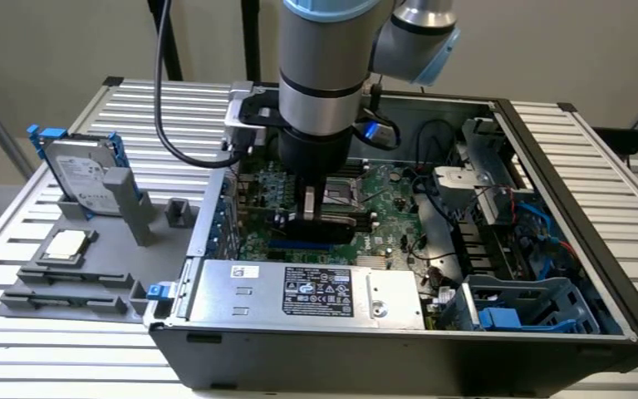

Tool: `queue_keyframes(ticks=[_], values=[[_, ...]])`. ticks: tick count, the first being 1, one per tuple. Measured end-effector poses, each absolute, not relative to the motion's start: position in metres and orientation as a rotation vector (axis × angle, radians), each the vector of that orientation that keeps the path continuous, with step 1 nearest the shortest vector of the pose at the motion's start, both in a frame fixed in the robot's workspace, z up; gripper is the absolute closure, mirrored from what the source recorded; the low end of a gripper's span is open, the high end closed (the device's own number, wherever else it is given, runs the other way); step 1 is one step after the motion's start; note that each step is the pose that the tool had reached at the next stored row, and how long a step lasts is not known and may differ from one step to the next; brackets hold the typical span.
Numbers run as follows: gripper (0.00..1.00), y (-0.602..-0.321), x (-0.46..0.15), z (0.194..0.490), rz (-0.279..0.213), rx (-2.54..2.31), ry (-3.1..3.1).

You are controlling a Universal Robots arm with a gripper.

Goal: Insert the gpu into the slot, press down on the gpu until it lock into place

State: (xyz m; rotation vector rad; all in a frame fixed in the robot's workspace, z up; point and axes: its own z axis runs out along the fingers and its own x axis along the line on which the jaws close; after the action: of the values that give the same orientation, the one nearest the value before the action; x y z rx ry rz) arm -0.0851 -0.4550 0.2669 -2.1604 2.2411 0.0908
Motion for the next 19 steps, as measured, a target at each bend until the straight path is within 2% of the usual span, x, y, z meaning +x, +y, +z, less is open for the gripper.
queue_keyframes(ticks=[19], values=[[0.74,-0.455,-0.0871,0.2613,0.092,-2.187,2.216]])
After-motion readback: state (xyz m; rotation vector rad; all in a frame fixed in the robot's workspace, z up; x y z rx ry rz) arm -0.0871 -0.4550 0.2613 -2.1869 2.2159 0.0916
